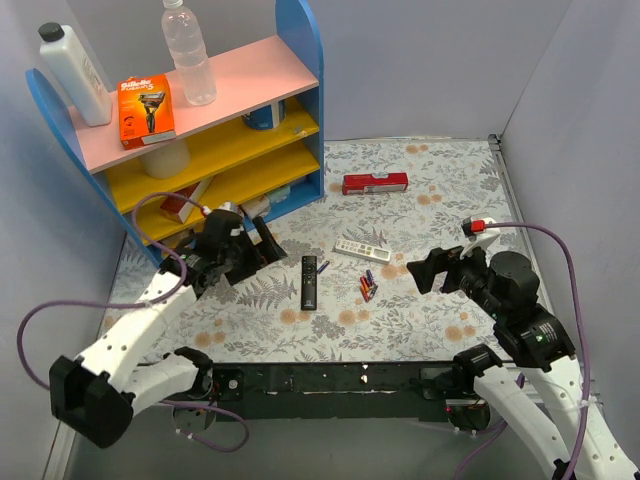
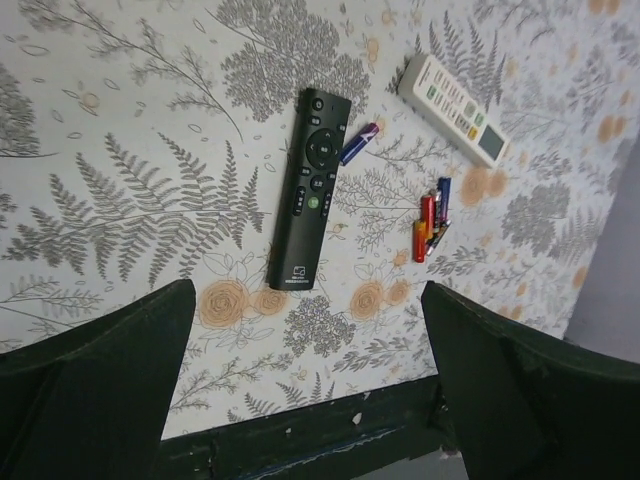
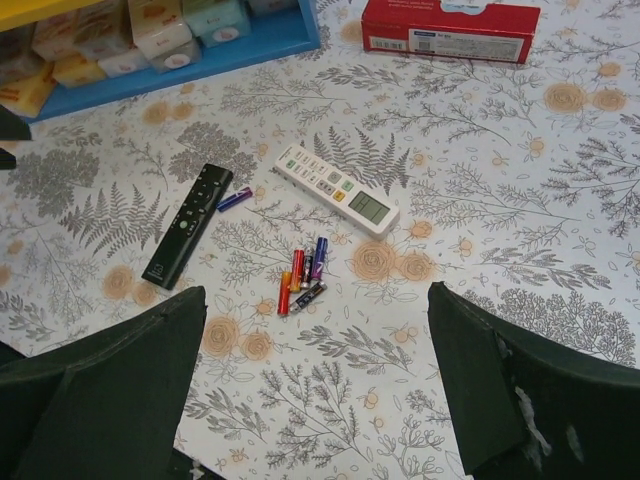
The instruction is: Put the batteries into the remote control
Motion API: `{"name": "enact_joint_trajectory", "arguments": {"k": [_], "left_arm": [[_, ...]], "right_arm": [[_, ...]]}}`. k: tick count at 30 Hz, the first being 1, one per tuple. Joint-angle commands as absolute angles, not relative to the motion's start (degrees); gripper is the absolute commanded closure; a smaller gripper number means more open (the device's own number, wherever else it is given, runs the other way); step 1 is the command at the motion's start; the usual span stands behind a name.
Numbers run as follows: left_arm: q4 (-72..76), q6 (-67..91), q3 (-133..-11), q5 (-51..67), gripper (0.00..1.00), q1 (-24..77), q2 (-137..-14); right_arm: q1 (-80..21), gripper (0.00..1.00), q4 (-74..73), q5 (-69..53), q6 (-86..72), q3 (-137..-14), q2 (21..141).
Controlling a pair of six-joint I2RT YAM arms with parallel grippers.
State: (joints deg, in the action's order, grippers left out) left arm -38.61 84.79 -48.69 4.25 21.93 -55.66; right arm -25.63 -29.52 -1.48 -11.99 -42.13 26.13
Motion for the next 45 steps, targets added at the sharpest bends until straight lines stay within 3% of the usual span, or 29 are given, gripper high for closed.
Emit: {"name": "enact_joint_trajectory", "arguments": {"k": [1,8,12,20,33,45], "left_arm": [[-39.7,93.4,-53.1,-11.3,0.02,34.6,-63.7],[-44.6,97.1,-64.8,-24.0,0.02,46.1,-85.1],[-46.1,97.1,-69.0,-25.0,0.02,49.1,-94.7],[-45.3,96.5,-68.6,-23.5,0.20,49.3,-99.4],[-44.5,94.1,-69.4,-22.7,0.36,49.2,-106.3],[-40.9,90.2,-66.0,-18.9,0.52,45.5,-104.9]], "right_arm": [[-25.8,0.02,-29.1,-0.2,-14.2,-42.4,26.1],[-25.8,0.02,-33.4,7.8,-17.0,-43.2,28.8],[-25.8,0.02,-33.6,9.6,-17.4,-43.1,28.6],[-25.9,0.02,-34.0,10.7,-17.7,-42.7,28.3],[-25.8,0.05,-34.0,9.2,-18.1,-42.5,28.9],[-25.9,0.06,-31.8,2.6,-17.9,-41.2,29.9]]}}
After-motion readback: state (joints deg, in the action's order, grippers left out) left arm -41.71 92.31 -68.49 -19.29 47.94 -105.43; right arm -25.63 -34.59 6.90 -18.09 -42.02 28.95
